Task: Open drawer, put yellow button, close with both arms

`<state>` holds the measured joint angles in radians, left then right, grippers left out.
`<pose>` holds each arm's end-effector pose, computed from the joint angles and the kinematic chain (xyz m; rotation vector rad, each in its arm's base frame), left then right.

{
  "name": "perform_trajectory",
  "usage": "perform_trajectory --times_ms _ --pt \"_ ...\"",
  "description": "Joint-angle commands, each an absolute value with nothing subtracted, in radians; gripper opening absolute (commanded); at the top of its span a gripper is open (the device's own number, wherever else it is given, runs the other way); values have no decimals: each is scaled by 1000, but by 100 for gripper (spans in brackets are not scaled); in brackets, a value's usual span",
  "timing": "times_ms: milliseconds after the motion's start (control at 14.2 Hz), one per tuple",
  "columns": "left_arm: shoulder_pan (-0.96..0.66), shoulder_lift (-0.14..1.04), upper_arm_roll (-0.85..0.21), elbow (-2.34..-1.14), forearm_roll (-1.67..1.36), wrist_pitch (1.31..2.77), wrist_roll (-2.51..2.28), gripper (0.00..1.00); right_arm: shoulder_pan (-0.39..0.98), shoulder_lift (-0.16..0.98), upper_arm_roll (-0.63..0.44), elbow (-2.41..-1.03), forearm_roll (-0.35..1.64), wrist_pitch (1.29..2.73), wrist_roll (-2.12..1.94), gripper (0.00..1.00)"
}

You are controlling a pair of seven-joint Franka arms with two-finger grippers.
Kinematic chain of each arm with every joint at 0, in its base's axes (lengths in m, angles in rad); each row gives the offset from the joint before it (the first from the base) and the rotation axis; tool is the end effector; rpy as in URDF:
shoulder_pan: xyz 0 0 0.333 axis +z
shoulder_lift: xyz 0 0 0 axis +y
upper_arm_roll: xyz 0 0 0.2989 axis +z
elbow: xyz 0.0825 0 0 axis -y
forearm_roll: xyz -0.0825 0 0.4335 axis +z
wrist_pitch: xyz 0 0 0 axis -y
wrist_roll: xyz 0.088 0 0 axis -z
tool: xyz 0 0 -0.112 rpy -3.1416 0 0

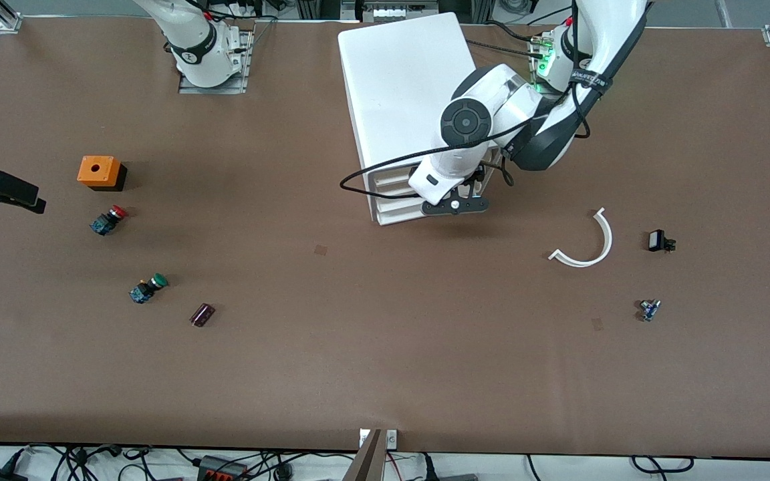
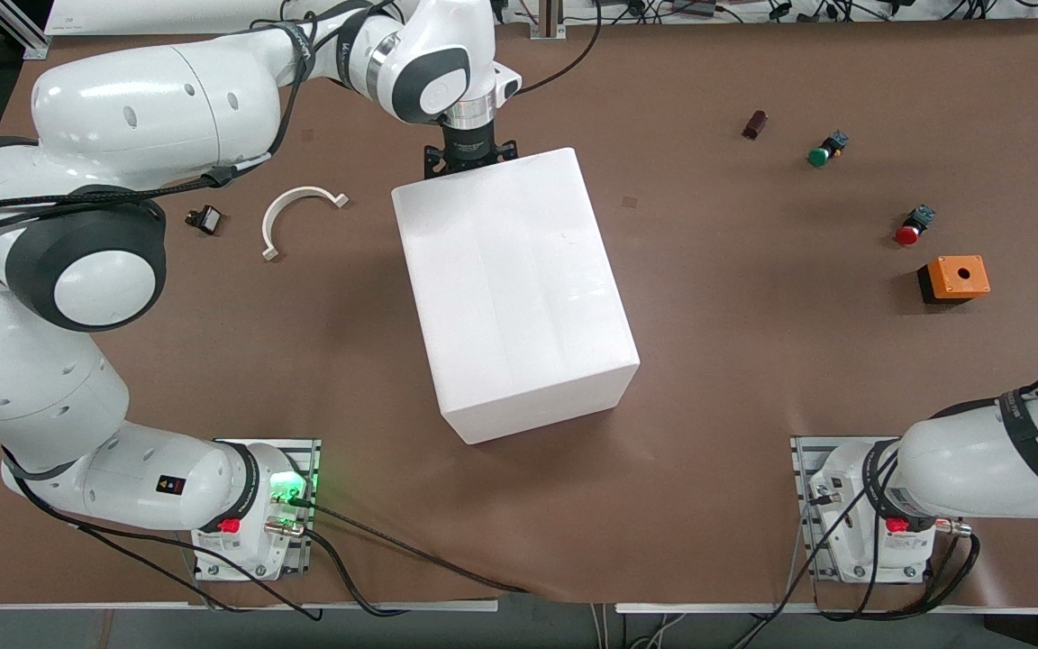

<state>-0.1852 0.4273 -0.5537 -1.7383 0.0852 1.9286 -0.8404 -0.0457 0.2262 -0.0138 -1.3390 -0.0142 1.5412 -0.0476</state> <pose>0.5107 -0.4280 0.3047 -3.1003 -0.1336 0.3489 0.6645 -0.0402 0.5767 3.1253 -0.0185 -0.0389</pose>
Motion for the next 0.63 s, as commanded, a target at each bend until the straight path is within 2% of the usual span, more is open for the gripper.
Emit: perform_trajectory --times_ms 0,351,561 --pt "-147 391 -578 -1772 89 1934 -839 100 -44 114 -8 -1500 -32 1598 -45 100" --pt "-52 376 -577 -1703 107 1930 -835 100 -46 -6 -8 -1692 -32 1638 -9 100" --pt "46 348 -571 -1660 109 1864 -700 100 -48 -28 -8 -1715 -40 1669 -26 100"
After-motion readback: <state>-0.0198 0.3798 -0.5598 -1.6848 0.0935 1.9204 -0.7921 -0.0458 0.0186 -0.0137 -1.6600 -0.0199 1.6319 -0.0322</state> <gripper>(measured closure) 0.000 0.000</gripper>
